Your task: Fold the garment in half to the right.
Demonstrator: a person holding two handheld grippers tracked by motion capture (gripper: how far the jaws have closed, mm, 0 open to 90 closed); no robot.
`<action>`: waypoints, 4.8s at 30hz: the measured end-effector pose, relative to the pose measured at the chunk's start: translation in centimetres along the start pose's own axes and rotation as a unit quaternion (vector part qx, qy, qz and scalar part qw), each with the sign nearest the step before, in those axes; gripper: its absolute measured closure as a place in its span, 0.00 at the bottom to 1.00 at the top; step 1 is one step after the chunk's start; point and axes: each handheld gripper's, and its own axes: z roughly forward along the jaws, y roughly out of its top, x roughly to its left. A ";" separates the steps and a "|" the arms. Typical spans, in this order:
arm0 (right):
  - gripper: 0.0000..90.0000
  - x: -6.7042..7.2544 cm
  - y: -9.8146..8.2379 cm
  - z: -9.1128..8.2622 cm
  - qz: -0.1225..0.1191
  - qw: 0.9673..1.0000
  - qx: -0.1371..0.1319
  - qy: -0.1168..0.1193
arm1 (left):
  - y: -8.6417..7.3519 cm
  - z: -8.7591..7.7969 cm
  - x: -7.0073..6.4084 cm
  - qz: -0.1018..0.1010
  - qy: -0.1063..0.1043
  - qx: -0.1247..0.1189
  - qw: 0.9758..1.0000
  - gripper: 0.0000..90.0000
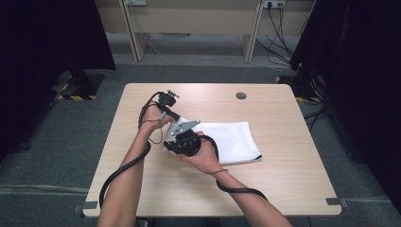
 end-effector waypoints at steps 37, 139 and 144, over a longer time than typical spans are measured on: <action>0.95 0.4 3.9 -1.9 0.023 0.997 -0.074 0.006 | 2.7 -3.7 0.3 0.008 0.038 0.026 0.999 0.95; 0.95 2.3 9.1 -1.1 0.020 0.993 -0.119 0.012 | 3.2 -8.7 2.6 0.001 0.093 0.051 0.994 0.95; 0.95 2.4 9.1 -1.0 0.018 0.993 -0.118 0.013 | 3.2 -8.8 2.6 0.002 0.094 0.052 0.994 0.95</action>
